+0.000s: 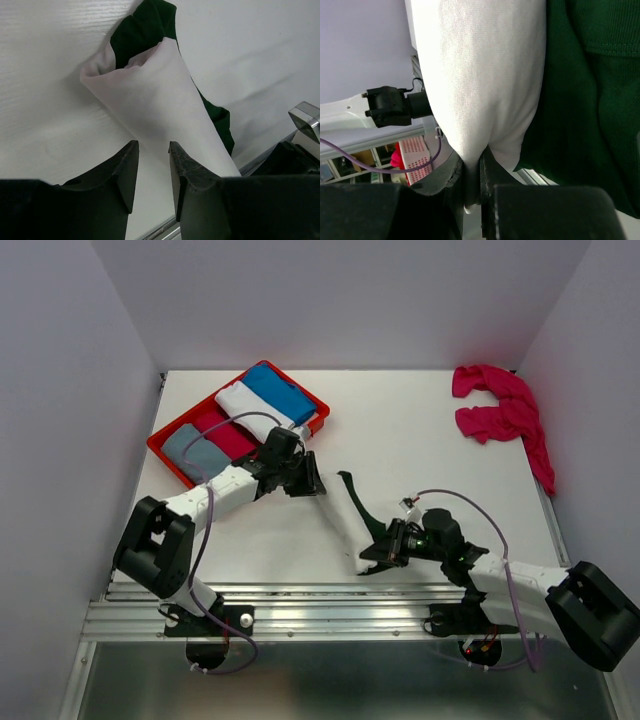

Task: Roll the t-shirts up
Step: Roll the T-shirt to the center of the board.

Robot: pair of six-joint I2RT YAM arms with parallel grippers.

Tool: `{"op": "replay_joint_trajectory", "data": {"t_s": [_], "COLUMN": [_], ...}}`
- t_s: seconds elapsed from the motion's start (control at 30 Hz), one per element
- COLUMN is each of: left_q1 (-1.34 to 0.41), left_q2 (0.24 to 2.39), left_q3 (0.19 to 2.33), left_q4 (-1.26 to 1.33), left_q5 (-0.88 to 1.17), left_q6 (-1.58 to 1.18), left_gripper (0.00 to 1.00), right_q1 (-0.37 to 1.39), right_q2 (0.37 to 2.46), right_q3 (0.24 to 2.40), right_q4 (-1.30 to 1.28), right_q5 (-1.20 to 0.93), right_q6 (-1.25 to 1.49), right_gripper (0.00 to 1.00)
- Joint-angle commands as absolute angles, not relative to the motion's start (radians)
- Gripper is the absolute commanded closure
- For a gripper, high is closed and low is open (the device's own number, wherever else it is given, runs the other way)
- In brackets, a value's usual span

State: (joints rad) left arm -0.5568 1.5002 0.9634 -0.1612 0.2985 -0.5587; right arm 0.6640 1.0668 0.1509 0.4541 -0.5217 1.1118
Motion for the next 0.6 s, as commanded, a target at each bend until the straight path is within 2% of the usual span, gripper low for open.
{"op": "replay_joint_trajectory", "data": {"t_s": [0.0,0.23,0.57], "left_q1": [-0.578,-0.609,-0.698], "left_q2": [1.532,1.618,1.799], "left_q3": [1.028,1.081,1.196], "left_q4": [-0.107,-0.071,-0.022], "left_q5": [0.316,0.325,0.373], "left_q6": [-0.563,-0.575,-0.606], "left_gripper": [0.6,0.64,0.69], "right_q1": [0.649,0.64,0.64], "right_q2": [1.014,0.93,0.926], "right_q3": [0.111,0.012,-0.029], "right_q4": [0.561,0.626,0.634], "right_q5": [-0.537,-0.503,-0.499], "right_q6": [1.177,1.253,1.25], "right_gripper": [0.99,0.99,0.99]}}
